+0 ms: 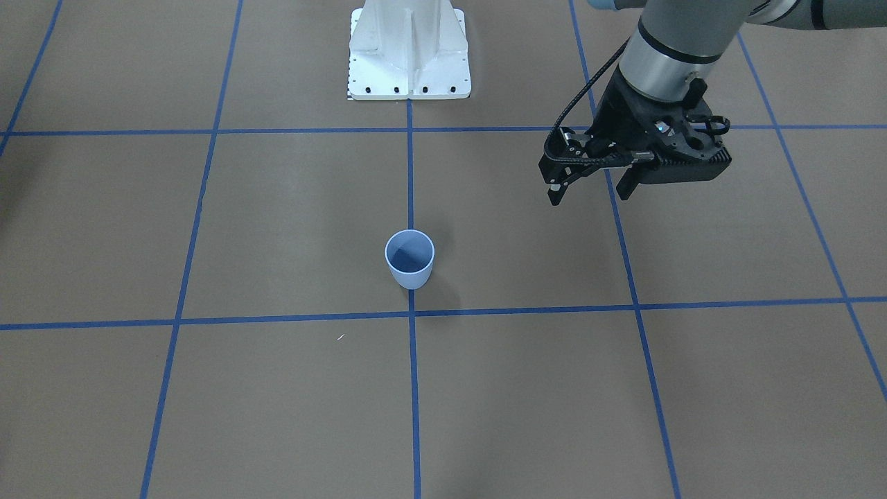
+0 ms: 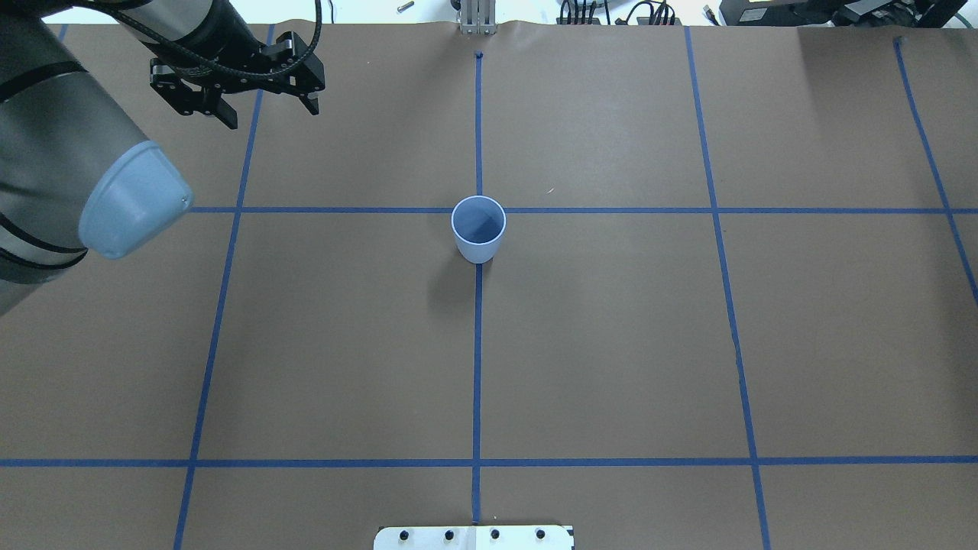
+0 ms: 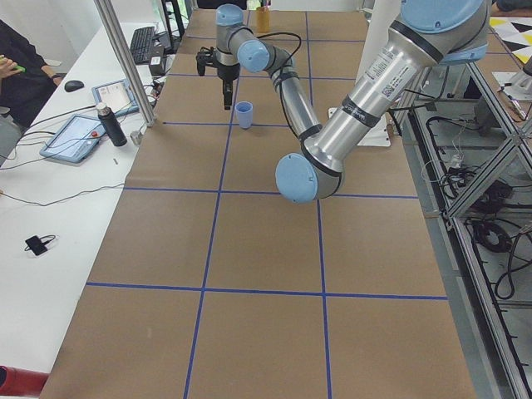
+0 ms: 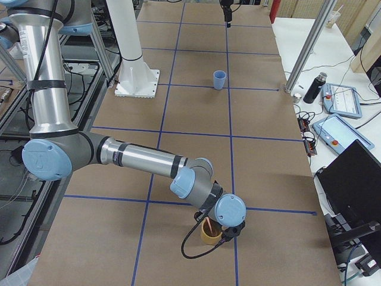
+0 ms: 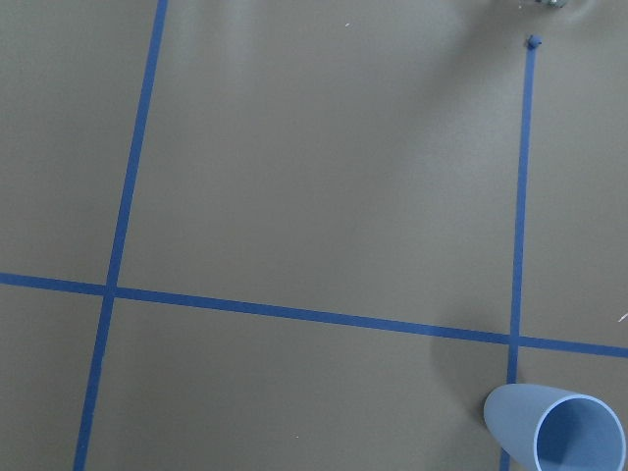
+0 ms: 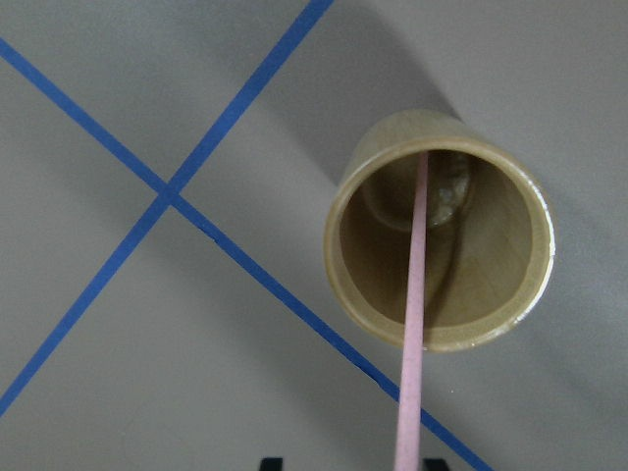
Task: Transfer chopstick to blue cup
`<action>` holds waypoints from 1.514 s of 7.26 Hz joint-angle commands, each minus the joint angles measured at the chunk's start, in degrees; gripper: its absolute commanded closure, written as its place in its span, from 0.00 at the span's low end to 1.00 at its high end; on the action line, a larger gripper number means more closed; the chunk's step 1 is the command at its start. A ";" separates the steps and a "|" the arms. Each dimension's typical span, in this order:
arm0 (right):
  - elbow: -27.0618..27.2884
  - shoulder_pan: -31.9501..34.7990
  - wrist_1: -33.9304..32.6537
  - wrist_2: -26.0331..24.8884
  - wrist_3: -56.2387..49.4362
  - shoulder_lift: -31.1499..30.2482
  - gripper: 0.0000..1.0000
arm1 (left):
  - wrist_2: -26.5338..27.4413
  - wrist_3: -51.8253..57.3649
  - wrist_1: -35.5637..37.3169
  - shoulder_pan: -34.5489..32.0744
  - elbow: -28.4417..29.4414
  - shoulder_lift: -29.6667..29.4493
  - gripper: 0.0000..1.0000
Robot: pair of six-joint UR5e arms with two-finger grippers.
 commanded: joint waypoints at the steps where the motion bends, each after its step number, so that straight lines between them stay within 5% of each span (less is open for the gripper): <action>1: 0.35 -0.01 0.06 -0.25 -0.13 -0.11 0.79 | -0.08 -0.06 0.02 -0.39 -0.21 -0.12 0.01; 6: 0.97 0.34 0.06 -0.60 -0.13 -0.82 1.00 | -1.48 -0.15 0.02 -0.75 -0.38 -0.82 0.01; 8: 2.80 3.40 -0.64 -1.21 -0.13 -0.73 1.00 | -1.48 -0.15 0.10 -0.75 -0.30 -1.52 0.01; 9: 5.86 4.99 -1.95 -1.13 -0.13 -1.51 1.00 | -1.48 -0.15 0.36 -0.75 -0.30 -1.70 0.01; 11: 19.00 6.05 -17.09 -3.74 -0.13 -1.70 1.00 | -2.62 -0.24 0.37 -0.92 -0.30 -1.52 0.01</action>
